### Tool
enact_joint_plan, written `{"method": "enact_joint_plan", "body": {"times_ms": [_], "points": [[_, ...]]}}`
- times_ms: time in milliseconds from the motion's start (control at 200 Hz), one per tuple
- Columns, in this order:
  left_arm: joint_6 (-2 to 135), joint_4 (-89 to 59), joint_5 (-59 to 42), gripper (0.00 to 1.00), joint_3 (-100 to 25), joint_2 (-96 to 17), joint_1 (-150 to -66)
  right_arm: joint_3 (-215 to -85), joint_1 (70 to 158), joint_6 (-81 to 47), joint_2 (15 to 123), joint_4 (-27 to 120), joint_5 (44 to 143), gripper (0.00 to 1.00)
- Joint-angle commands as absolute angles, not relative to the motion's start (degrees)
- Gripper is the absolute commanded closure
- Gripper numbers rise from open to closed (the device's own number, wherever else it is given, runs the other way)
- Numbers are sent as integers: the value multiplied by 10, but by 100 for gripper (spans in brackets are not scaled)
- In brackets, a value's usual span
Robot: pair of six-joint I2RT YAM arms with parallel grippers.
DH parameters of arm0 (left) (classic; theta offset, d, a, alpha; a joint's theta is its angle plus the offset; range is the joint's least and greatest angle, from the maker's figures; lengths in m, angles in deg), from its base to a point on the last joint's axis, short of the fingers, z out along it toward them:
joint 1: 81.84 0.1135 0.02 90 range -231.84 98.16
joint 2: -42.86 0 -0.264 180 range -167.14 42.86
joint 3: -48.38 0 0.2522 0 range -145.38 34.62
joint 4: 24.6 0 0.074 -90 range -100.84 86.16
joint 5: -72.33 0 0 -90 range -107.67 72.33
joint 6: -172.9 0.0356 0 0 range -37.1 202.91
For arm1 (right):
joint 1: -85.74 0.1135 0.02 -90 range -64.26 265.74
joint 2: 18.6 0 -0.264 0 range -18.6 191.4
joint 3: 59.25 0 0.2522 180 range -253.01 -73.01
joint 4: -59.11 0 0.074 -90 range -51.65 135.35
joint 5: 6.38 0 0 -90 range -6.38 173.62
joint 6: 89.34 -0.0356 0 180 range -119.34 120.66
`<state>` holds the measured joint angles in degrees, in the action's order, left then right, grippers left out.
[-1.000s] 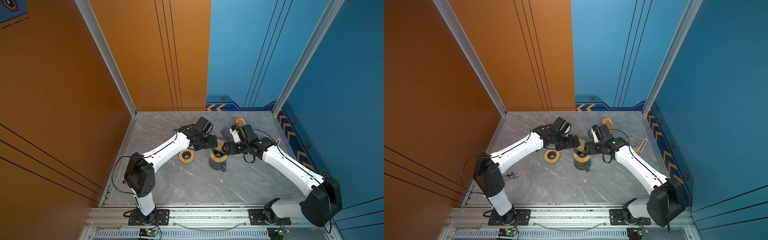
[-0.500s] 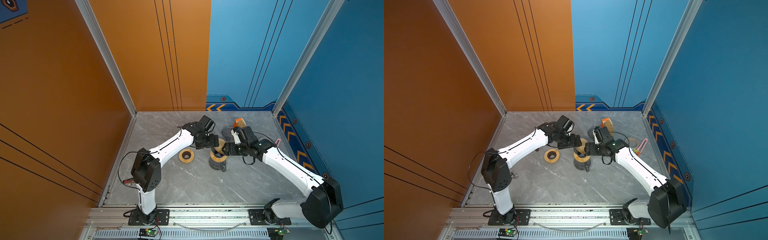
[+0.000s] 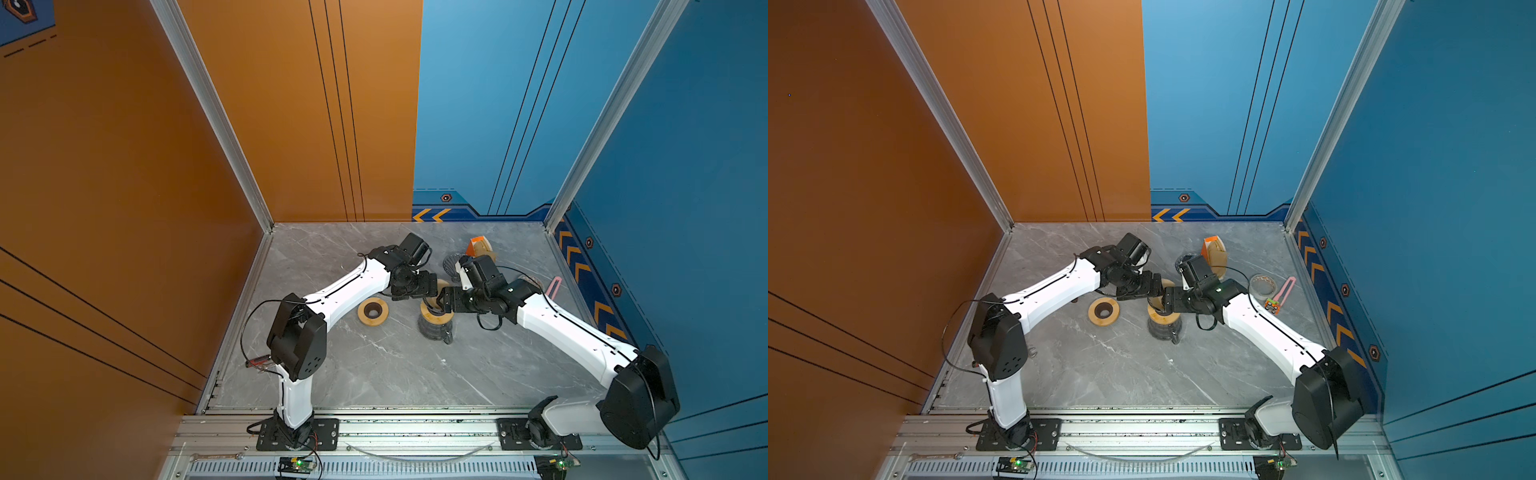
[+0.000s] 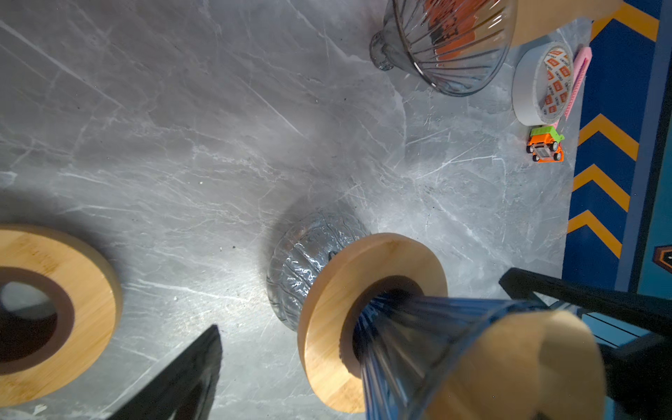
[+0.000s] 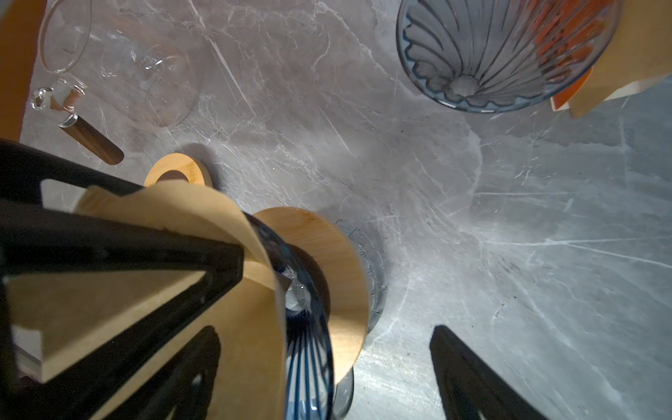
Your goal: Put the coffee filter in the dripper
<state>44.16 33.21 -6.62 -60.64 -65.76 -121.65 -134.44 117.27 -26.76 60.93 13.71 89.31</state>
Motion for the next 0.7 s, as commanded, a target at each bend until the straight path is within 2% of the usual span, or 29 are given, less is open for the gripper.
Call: {"method": "enact_joint_plan", "body": {"times_ms": [0,265,696], "points": [[454,348,-54,9,-616,-666,-1219,-1336,1176,-295,622,146,867,10],[457,347,-45,9,-621,-659,-1221,-1344,1178,-303,619,141,848,10],[457,348,-4,1,-651,-616,-1211,-1387,1140,-257,572,110,934,10]]}}
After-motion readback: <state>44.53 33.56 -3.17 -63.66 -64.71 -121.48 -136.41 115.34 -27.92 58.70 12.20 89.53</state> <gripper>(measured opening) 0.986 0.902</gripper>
